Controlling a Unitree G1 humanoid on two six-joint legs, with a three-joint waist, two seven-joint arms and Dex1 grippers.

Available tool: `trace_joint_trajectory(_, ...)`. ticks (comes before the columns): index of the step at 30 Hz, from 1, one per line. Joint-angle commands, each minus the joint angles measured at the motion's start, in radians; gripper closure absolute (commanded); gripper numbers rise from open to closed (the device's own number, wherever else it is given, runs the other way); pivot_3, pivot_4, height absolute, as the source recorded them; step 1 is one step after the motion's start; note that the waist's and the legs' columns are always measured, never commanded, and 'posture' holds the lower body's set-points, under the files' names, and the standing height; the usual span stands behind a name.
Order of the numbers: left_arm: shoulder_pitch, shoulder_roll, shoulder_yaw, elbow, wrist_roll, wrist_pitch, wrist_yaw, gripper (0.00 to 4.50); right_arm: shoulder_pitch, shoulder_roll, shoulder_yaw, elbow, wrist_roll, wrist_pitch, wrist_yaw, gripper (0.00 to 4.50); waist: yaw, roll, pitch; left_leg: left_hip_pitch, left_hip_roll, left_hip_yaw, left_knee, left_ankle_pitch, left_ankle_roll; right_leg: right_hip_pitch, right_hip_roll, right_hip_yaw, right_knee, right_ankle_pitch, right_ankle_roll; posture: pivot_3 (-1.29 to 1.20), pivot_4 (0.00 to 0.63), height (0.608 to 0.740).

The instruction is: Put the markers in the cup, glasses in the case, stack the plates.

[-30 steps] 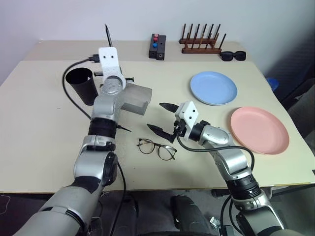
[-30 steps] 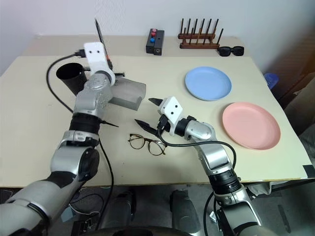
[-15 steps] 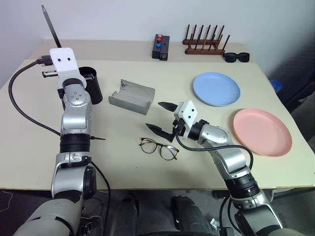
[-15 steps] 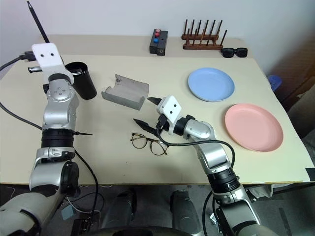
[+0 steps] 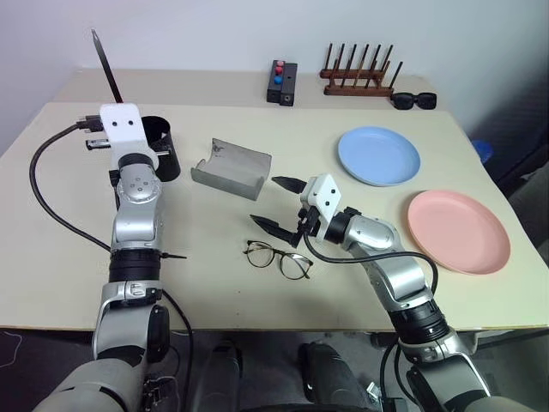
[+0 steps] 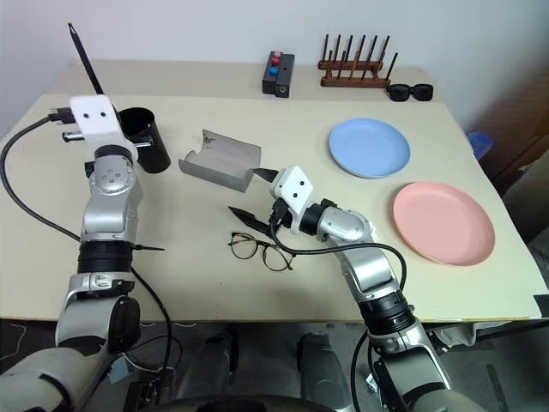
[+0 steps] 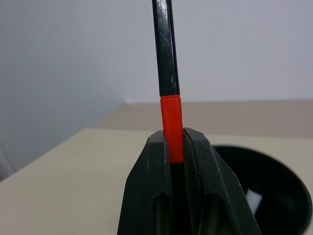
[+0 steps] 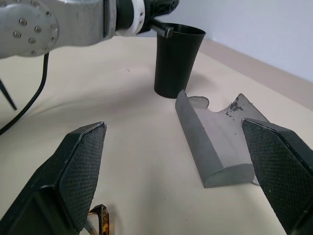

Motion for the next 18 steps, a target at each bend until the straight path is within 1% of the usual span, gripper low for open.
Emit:
trace_joint_trajectory(1,-0.003,-0.003,-0.003,-0.051,0.007,-0.021,-0.001,4.43,-0.009,0.004,-0.004,-0.024,0.006,-0.015,0.002,0.00,0.000,0.000,0.000,0.000,0.000,0.000,0.000,0.000,0.000,0.000,0.000,0.000,0.000,0.000,0.000,0.00,0.150,0.740)
trace_joint_trajectory(18,0.023,-0.029,-0.012,-0.056,0.012,-0.003,-0.014,4.43,-0.009,0.005,-0.004,-0.022,0.005,-0.015,0.000,0.00,0.000,0.000,0.000,0.000,0.000,0.000,0.000,0.000,0.000,0.000,0.000,0.000,0.000,0.000,0.000,0.00,0.150,0.740)
